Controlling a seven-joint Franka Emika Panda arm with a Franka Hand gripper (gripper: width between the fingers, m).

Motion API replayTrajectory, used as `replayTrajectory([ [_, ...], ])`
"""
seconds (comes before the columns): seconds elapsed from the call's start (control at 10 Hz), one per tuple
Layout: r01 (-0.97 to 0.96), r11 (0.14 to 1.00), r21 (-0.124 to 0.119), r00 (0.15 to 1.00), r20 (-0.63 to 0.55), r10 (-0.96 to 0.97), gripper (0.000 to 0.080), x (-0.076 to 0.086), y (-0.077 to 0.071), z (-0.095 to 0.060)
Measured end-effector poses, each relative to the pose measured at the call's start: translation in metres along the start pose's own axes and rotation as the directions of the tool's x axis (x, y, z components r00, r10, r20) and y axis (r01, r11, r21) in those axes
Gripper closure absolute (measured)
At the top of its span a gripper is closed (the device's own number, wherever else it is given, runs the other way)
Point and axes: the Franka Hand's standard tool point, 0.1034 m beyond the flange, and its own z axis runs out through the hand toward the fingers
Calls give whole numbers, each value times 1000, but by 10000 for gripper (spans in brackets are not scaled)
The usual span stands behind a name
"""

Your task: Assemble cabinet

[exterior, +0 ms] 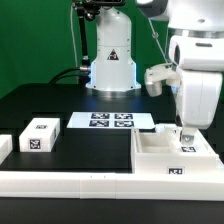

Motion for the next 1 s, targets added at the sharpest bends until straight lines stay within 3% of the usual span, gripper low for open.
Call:
replayTrajectory([
  [0.2,-3,1000,-18,1000,13,3,151,1,-4,-26],
  [0.3,4,1000,-22,1000,18,-4,151,1,-17,-33],
  [0.5,19,1000,-3,999,30,-19,151,-6,-55,-27],
  [0.6,22,1000,6,999,30,-23,151,-7,-65,-22],
  [1.0,21,1000,-3,1000,23,-21,151,-7,-65,-20],
])
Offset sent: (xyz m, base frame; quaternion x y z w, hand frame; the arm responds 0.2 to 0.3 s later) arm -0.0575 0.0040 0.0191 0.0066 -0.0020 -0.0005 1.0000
